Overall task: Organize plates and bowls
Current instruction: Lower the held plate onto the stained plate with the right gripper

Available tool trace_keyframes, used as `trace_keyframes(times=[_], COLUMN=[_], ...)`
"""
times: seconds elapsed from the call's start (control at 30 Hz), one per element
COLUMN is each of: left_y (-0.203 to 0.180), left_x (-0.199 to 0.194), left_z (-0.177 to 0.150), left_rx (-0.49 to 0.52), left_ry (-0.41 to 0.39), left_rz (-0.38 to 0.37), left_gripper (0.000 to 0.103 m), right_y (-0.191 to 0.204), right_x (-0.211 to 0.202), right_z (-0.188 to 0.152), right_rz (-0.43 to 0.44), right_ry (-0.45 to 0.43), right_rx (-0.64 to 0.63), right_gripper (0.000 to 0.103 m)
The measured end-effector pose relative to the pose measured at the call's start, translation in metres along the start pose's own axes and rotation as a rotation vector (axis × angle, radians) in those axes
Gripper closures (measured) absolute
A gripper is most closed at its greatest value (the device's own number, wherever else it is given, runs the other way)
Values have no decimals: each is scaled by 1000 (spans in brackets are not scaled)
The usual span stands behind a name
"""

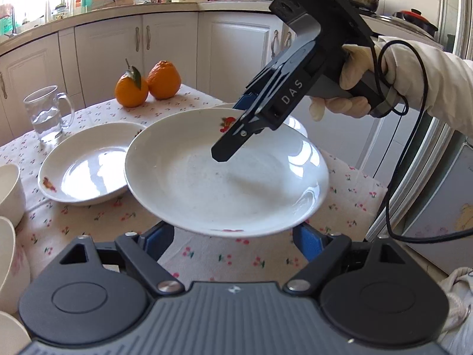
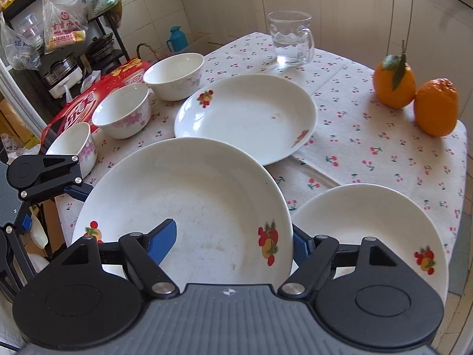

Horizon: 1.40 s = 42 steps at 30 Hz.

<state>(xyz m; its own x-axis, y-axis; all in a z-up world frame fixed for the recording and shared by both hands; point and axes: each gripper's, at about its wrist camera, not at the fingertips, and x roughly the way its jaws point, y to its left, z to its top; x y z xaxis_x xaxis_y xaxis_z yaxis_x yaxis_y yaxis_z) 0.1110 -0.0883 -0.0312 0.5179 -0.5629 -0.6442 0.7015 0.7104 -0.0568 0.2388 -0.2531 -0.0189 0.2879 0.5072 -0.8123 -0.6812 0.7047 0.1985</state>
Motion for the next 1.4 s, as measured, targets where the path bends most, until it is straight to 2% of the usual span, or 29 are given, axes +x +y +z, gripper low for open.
trace_keyframes(times=[0.2, 0.53, 1.03, 1.4], left_y=[-6, -12, -4, -6], left_x=[29, 84, 107, 112], left_z=[30, 50, 60, 59], left_rx=[46, 74, 41, 57], left_ry=[-24, 33, 70, 66], left_rz=[-47, -79, -85, -78], left_gripper=[16, 16, 16, 16], right_y=[-35, -85, -120, -120], right_x=[-30, -42, -20, -26], right_z=[-10, -26, -46, -51], right_rz=[-76, -138, -152, -180], right_ry=[-39, -84, -72, -63], right_rx=[57, 153, 240, 251], right_gripper=[20, 20, 20, 19])
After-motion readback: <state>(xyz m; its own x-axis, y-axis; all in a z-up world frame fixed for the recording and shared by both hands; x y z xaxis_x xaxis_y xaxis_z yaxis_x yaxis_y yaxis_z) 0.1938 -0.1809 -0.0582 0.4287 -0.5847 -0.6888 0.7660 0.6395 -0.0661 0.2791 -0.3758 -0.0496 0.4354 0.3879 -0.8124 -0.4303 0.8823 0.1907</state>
